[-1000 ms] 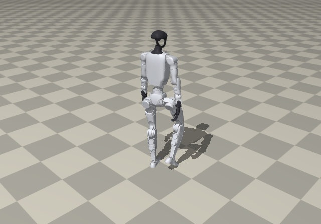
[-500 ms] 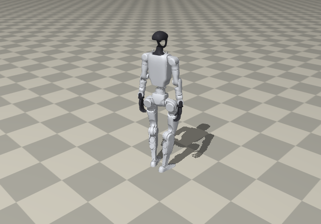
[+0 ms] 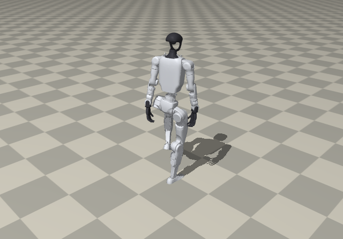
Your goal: In place motions
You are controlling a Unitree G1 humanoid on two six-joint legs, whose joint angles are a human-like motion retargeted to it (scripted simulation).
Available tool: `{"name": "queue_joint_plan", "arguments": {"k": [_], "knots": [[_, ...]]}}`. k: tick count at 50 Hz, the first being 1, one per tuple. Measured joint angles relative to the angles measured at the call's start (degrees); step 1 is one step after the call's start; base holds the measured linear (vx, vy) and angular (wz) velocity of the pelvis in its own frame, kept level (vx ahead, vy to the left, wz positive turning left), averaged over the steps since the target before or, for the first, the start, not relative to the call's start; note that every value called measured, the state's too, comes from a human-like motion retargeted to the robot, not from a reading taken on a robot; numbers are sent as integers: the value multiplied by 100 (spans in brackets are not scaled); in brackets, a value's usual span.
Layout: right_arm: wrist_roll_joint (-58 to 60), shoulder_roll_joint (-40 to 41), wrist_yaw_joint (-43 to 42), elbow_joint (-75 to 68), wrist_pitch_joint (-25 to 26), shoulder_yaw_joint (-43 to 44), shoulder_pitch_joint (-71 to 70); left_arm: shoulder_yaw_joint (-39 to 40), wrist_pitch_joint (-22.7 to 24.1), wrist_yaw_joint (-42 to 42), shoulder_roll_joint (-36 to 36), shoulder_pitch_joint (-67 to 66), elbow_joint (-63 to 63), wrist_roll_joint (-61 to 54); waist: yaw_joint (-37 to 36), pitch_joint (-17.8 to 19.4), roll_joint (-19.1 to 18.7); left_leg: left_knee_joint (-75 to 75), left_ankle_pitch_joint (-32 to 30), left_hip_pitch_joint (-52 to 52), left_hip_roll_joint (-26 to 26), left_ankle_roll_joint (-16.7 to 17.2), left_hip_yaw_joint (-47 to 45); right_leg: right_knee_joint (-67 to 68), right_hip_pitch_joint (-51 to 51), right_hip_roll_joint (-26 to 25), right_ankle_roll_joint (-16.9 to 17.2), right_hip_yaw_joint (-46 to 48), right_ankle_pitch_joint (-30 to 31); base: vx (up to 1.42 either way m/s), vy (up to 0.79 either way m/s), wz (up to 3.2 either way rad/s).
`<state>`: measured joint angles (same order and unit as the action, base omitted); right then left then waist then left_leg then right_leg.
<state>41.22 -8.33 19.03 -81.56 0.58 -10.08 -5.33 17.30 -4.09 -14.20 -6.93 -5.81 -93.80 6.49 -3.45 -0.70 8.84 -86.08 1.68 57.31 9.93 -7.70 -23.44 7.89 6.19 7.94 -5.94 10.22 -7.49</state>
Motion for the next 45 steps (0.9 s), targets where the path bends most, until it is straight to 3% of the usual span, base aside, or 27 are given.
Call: {"name": "queue_joint_plan", "arguments": {"k": [5,10,12,15,17,20,22,26,30,33,37,41,43,45], "knots": [[-216,52,40,-78,-19,78,269,127,38,119,-12,-185,141,-16,307,-320,-139,2186,-239,-1775,-655,357,265,-82,-110,26,182,302,-62,15,0,10],[-323,-2,64,-452,134,234,522,217,32,269,-60,-178,194,-153,530,-486,-492,5802,-646,-4119,-1378,562,914,37,-313,-271,234,520,-315,19,-5,4],[-313,-62,7,-624,196,365,633,196,24,361,-87,-119,219,-157,632,-676,-654,6719,685,-4700,-1423,544,914,236,-234,-377,241,696,-482,19,-8,16],[-316,-149,-135,-857,333,599,753,106,35,429,-112,62,280,-213,1020,-879,-1062,7563,797,-4945,-1142,525,1072,671,-21,-647,242,1104,-567,5,-12,89],[-484,-158,-233,-877,434,783,733,-4,23,417,-170,447,266,-280,1222,-675,-1177,7614,676,-4862,-1043,614,1619,1320,259,-580,384,1377,-17,-30,-12,73],[-1001,-228,-251,-806,299,1021,635,-331,-6,477,-241,1149,298,-375,935,-266,-1224,7726,662,-4864,-880,549,1517,3265,1429,-274,1086,796,1261,-39,-5,-33],[-1160,-292,-148,-715,187,966,659,-537,13,461,-256,1320,502,-428,936,-280,-1282,7777,657,-4757,-840,550,1489,4291,2293,-383,1051,380,1591,-19,-1,-28],[-866,-190,-160,-610,356,864,599,-564,10,313,-387,1542,735,-336,1309,-297,-1503,7713,614,-4443,-703,509,1602,6061,3566,-216,608,582,930,-16,-2,7],[-785,-160,-2,-527,196,813,660,-666,106,514,-301,1563,843,-377,1319,-240,-1698,7721,571,-4391,-509,496,1711,6726,4192,-620,825,366,693,-5,-1,11],[-503,-84,82,-431,175,738,743,-593,117,357,-280,1457,792,-359,1357,-345,-1743,7793,562,-4371,-452,512,1654,6613,4166,-616,776,425,673,5,-2,-23],[-450,-57,47,-452,166,681,787,-506,104,389,-220,1332,505,-245,1134,-362,-1554,7930,577,-4614,-552,545,1409,5641,3373,-636,795,256,686,8,0,-36],[-370,-55,37,-494,207,664,910,-384,74,405,-103,998,240,-222,1014,-490,-1413,7943,667,-4797,-673,600,1320,3436,1948,-801,960,62,885,19,3,7],[-298,-65,29,-554,265,680,894,-315,84,340,-82,779,155,-177,1700,-291,-1451,7721,748,-4910,-805,619,2008,1842,757,-722,1053,804,1058,26,3,276],[-212,-90,-49,-609,322,670,901,-257,82,313,-75,523,112,-111,2235,-297,-1373,7453,827,-4898,-1062,620,2505,760,-184,-670,621,1801,-56,29,1,262]]}}
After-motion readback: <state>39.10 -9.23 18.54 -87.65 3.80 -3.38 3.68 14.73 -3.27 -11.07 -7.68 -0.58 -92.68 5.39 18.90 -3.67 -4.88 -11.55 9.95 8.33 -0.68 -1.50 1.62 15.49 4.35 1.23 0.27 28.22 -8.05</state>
